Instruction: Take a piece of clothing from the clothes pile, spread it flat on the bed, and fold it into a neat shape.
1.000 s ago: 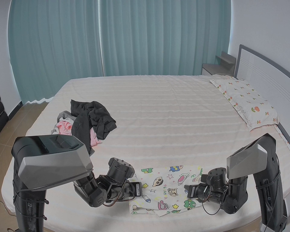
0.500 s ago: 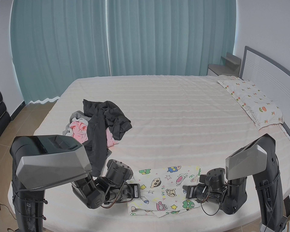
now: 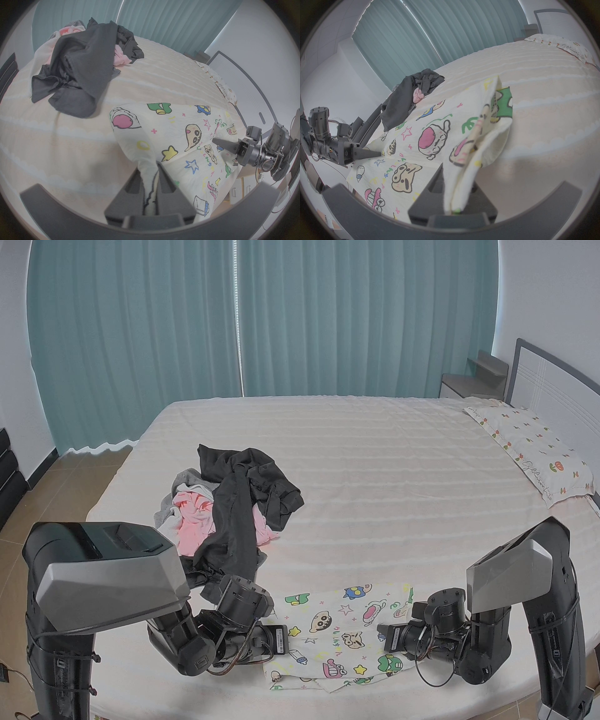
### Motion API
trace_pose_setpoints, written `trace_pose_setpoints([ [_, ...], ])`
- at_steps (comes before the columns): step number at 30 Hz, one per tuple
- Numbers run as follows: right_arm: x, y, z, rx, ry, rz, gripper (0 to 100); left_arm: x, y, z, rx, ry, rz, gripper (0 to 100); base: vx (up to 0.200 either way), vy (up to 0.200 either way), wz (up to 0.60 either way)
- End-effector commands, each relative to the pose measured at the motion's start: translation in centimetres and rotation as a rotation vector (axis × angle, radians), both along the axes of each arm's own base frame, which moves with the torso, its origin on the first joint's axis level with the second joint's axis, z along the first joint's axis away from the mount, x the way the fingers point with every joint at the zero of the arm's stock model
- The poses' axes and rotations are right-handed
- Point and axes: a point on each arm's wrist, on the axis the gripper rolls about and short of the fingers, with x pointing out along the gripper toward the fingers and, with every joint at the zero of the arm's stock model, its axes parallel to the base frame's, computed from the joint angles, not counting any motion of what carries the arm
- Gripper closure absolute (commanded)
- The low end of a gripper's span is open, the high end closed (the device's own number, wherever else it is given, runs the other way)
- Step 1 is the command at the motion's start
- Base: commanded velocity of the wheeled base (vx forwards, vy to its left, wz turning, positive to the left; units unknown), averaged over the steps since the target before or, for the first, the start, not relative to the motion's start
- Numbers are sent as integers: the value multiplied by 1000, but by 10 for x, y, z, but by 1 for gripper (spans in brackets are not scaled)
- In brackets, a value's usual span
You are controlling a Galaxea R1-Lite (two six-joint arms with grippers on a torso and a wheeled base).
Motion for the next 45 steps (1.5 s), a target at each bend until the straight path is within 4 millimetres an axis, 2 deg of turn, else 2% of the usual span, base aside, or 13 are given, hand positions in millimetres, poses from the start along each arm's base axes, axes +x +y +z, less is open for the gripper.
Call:
trace_pose_setpoints([
  [1, -1, -1, 0, -3, 5, -1, 100, 0, 0, -6, 7, 8, 1, 100, 0, 0, 0],
  [6, -8, -1, 2, -11, 17, 9, 100, -1, 1, -13, -2, -4, 1, 100, 0, 0, 0],
  [7, -7, -1, 2, -10, 16, 9, 100, -1, 1, -13, -4, -7, 1, 0, 0, 0, 0],
  [9, -8, -1, 3, -11, 15, 9, 100, -1, 1, -13, -6, -11, 1, 0, 0, 0, 0],
  [10, -8, -1, 3, -11, 13, 8, 0, -1, 1, -13, -7, -14, 0, 0, 0, 0, 0],
  [16, -15, -6, 10, -26, 9, 4, 0, -4, 13, -10, -8, -22, 17, 0, 0, 0, 0],
  [19, -26, -12, 20, -45, 21, 11, 0, -13, 23, 0, -22, -37, 21, 0, 0, 0, 0],
  [24, -44, -26, 22, -128, 59, 38, 0, -33, 32, 10, -32, -36, 1, 0, 0, 0, 0],
  [27, -62, -35, 21, -188, 105, 70, 0, -46, 39, 5, 12, -2, -40, 0, 0, 0, 0],
  [36, -83, -47, 19, -270, 179, 110, 0, -63, 52, -14, 120, 74, -93, 0, 0, 0, 0],
  [43, -79, -57, 21, -291, 165, 87, 0, -72, 58, -17, 150, 100, -110, 0, 0, 0, 0],
  [45, -76, -59, 27, -279, 129, 71, 0, -75, 61, -16, 152, 108, -106, 0, 0, 0, 0],
])
